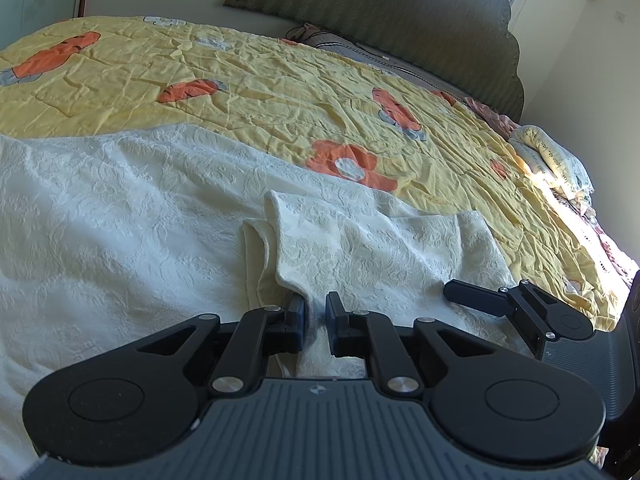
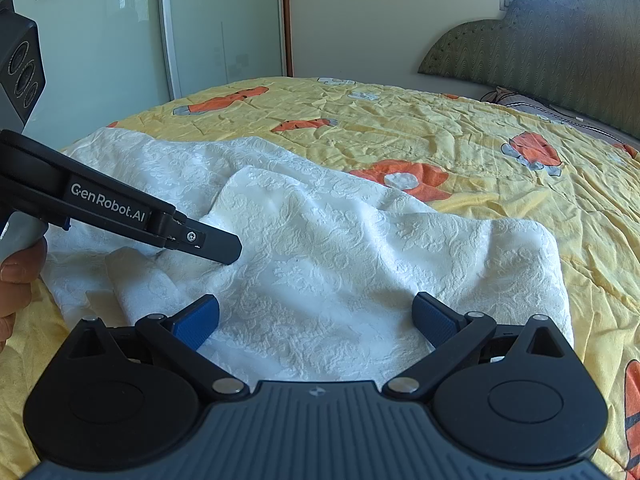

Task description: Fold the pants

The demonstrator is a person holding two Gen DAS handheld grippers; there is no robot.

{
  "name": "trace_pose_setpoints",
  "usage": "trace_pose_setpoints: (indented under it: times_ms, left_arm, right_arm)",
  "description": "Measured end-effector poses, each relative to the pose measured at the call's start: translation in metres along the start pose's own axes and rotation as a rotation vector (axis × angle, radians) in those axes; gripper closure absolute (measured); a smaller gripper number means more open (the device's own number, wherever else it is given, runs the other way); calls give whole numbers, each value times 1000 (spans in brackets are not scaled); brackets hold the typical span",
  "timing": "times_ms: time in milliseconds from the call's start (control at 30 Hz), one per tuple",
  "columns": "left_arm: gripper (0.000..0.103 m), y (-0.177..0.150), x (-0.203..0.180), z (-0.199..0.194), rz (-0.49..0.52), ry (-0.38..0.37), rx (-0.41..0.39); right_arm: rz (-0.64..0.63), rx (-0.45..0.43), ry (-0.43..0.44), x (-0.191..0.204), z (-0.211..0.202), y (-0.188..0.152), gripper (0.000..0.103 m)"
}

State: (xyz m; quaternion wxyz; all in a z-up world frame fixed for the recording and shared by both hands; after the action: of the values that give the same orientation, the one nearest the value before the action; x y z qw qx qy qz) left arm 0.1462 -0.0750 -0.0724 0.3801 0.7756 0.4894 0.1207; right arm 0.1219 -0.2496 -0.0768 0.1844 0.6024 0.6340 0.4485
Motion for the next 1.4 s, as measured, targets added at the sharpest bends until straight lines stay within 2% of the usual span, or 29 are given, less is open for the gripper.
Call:
trace_pose_setpoints:
  times_ms: [600,767,833,900,967,1100,1267,1400]
  left_arm:
    - [81,1,0,-1,2,3,6]
    - [79,2,4,-12,0,5,8]
    - [76,2,10,-21,-2,25,-7]
    - [66,1,19,-28,-8,77,-13]
    - [66,0,29,-33,-25,93,-18]
    - [66,0,43,-38,-81,60,-16]
    - [66,4,38,-40,-53,50,-21]
    - [65,10,29,-35,-22,37,-14]
  right_arm:
    - [0,0,0,0,0,0,0]
    - [0,0,0,0,-1,0,0]
    - [0,0,0,0,0,0,0]
    - [1,0,0,0,0,0,0]
    - [-2,0,-2,0,0,0,0]
    - [6,1,-7,1,-2,-1,0]
    - [53,53,-46,6,-9,4,0]
    - [30,-45,-65,22,-29,3,0]
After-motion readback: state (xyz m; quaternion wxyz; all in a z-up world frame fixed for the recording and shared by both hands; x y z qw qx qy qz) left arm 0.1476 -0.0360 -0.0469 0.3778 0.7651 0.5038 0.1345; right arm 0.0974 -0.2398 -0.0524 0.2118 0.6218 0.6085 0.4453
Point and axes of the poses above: each gripper's, at about its wrist camera, not at the fingertips, and z roughly the way its jaws point, x to its left, y to its top, the point moved 4 cm from there along z, roughly the way its jaws point, and after that the axes turned 11 degrees about z, right-handed, at the moved point
